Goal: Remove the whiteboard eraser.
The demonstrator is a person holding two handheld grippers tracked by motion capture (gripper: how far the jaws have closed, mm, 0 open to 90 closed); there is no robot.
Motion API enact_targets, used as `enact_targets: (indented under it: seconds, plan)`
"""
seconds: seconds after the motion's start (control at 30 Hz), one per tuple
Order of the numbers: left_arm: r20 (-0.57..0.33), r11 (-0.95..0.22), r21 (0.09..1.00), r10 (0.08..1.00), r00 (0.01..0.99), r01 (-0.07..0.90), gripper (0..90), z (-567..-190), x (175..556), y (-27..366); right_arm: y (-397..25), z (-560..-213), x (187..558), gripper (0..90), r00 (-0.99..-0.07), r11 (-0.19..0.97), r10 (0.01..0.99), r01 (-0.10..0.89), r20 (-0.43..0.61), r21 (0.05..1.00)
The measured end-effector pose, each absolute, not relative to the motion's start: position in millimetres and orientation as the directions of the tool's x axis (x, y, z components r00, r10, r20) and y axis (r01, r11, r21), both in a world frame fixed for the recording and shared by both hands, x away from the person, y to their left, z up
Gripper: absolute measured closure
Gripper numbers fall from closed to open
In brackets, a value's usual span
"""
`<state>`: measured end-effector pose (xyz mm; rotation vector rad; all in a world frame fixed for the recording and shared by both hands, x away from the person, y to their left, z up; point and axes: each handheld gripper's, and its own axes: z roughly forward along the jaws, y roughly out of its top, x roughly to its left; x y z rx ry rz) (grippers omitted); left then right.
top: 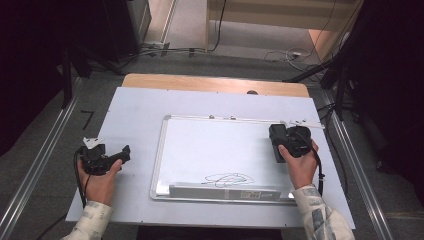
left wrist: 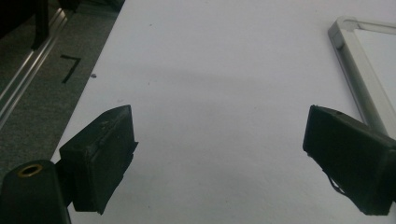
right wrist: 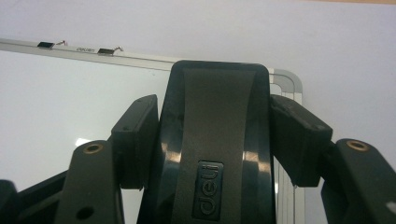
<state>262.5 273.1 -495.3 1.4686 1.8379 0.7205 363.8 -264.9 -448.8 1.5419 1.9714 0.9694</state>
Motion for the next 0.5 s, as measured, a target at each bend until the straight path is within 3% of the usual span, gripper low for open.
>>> enact_targets:
  seconds: [0.5]
  plan:
    - [-0.155,0.211,0.766,0.977,-0.144,0.607,9.7,-494.3,261.3,272.2,-257.7,-450.4,356.1,35.2,-0.304,0.150,0.950,0.640,0.069,0.754]
